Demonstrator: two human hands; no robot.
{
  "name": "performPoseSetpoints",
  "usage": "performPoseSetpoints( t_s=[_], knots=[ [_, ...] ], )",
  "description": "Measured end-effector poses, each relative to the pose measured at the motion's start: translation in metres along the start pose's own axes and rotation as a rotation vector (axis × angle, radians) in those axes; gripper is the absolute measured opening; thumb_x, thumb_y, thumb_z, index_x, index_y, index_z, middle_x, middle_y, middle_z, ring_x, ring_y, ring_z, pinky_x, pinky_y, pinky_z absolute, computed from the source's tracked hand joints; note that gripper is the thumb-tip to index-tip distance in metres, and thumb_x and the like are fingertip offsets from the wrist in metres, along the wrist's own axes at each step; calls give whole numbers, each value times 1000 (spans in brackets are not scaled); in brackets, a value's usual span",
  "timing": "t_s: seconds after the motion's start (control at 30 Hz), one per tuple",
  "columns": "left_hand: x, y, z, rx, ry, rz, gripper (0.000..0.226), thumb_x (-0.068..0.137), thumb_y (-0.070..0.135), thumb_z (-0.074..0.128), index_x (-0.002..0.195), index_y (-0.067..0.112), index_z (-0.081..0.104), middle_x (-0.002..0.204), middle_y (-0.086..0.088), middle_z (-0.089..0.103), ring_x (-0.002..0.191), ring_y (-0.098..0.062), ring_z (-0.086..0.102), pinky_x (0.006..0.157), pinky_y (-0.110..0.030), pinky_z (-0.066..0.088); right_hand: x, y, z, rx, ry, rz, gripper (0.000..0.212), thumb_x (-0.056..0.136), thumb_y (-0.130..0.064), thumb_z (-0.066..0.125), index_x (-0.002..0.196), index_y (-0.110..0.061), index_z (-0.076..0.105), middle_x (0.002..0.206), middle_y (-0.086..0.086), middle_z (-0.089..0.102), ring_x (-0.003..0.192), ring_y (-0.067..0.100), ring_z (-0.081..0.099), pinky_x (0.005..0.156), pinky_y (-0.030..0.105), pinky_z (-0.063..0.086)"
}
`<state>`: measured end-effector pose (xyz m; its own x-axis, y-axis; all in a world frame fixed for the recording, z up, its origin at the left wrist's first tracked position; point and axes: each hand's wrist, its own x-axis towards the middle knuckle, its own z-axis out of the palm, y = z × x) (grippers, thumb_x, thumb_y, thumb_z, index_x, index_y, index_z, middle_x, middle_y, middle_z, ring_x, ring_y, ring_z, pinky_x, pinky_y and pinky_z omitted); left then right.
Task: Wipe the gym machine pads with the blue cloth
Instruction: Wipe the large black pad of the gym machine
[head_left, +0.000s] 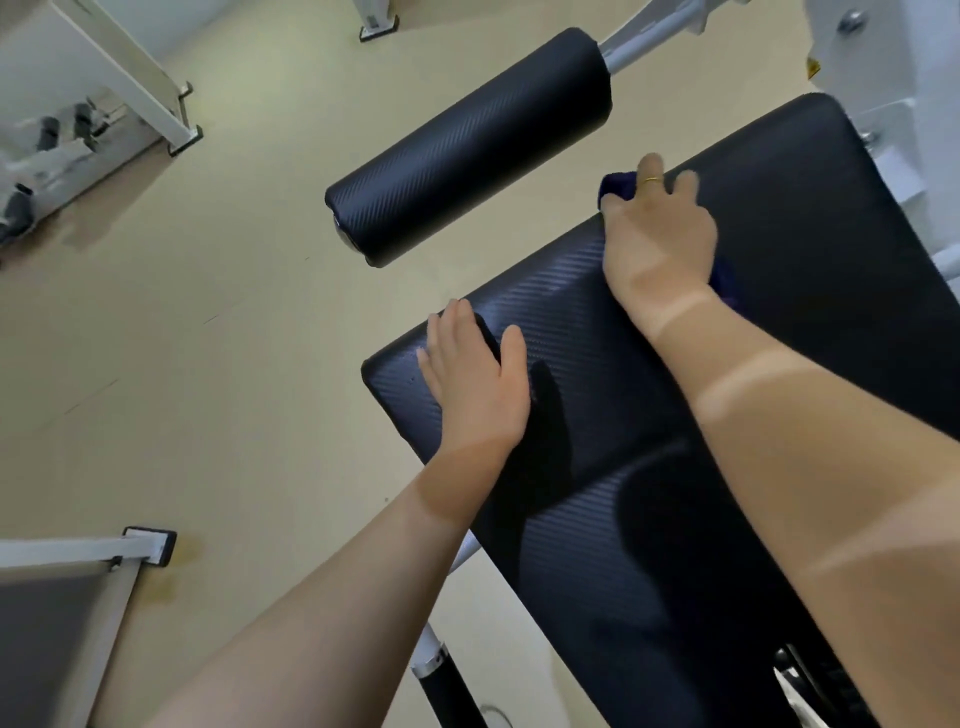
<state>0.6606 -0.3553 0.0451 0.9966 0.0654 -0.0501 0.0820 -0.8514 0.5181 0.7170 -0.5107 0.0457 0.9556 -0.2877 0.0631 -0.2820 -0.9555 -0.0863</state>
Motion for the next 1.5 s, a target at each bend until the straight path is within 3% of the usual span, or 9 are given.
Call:
performPoseSetpoints(
  t_s=[0.17, 0.4, 0.6, 0.77, 0.9, 0.97, 1.07, 1.23, 1.5],
  knots=[
    [5, 15, 10, 162, -47, 96, 44, 88, 21, 47, 128, 2, 41, 136, -13, 43, 132, -31, 31, 111, -52, 20, -12, -2, 1, 52, 21, -209, 29, 91, -9, 45, 118, -14, 55, 139, 12, 30, 114, 35, 38, 63, 32, 33],
    [29, 49, 20, 255, -84, 249, 49, 89, 23, 45, 135, 8, 38, 149, -12, 30, 139, -27, 22, 114, -48, 19, 20, 78, -5, 37, 16, 109, 32, 94, -9, 42, 123, -15, 51, 142, 14, 29, 121, 40, 32, 65, 36, 35],
    [51, 90, 42, 320, -175, 359, 45, 90, 21, 44, 134, 11, 40, 152, -6, 26, 141, -23, 18, 115, -43, 11, 5, 52, 4, 67, 65, -226, 36, 95, -15, 41, 130, -18, 47, 146, 10, 27, 119, 34, 36, 63, 31, 33],
    [64, 115, 49, 274, -238, 428, 25, 83, 9, 42, 105, 6, 52, 117, -7, 50, 114, -26, 44, 99, -39, 34, 50, 122, -1, 6, 50, 22, 31, 96, -13, 39, 125, -21, 50, 136, 11, 33, 119, 38, 34, 64, 34, 32],
    [77, 133, 59, 320, -328, 595, 49, 83, 8, 43, 132, 2, 46, 139, -13, 43, 130, -29, 38, 111, -41, 29, 52, 120, -1, 49, 74, 85, 31, 96, -12, 38, 124, -18, 51, 137, 13, 33, 117, 37, 36, 65, 34, 33],
    [79, 141, 67, 283, -355, 633, 39, 83, 8, 43, 120, 2, 54, 125, -12, 51, 118, -29, 46, 103, -40, 37, 43, 107, 7, 44, 105, 10, 32, 96, -14, 37, 126, -17, 50, 141, 12, 31, 117, 37, 37, 63, 32, 33],
    [78, 146, 77, 272, -326, 642, 30, 82, 19, 44, 105, 4, 57, 110, -9, 56, 102, -24, 50, 90, -38, 43, 47, 116, 10, 35, 123, -115, 34, 96, -14, 37, 129, -21, 46, 139, 10, 32, 117, 36, 37, 63, 32, 33],
    [72, 151, 84, 430, -274, 627, 30, 90, 40, 40, 93, 11, 49, 101, -1, 49, 97, -20, 47, 73, -32, 37, 77, 158, 4, 84, 65, 106, 36, 92, -8, 43, 123, -24, 51, 129, 11, 39, 109, 37, 40, 70, 39, 42],
    [66, 150, 80, 442, -319, 611, 48, 94, 38, 39, 133, 9, 39, 147, -8, 30, 132, -20, 32, 100, -33, 33, 96, 157, 3, 426, 31, 382, 47, 90, -3, 39, 128, -26, 52, 133, 11, 40, 116, 34, 42, 78, 37, 40]
  ],
)
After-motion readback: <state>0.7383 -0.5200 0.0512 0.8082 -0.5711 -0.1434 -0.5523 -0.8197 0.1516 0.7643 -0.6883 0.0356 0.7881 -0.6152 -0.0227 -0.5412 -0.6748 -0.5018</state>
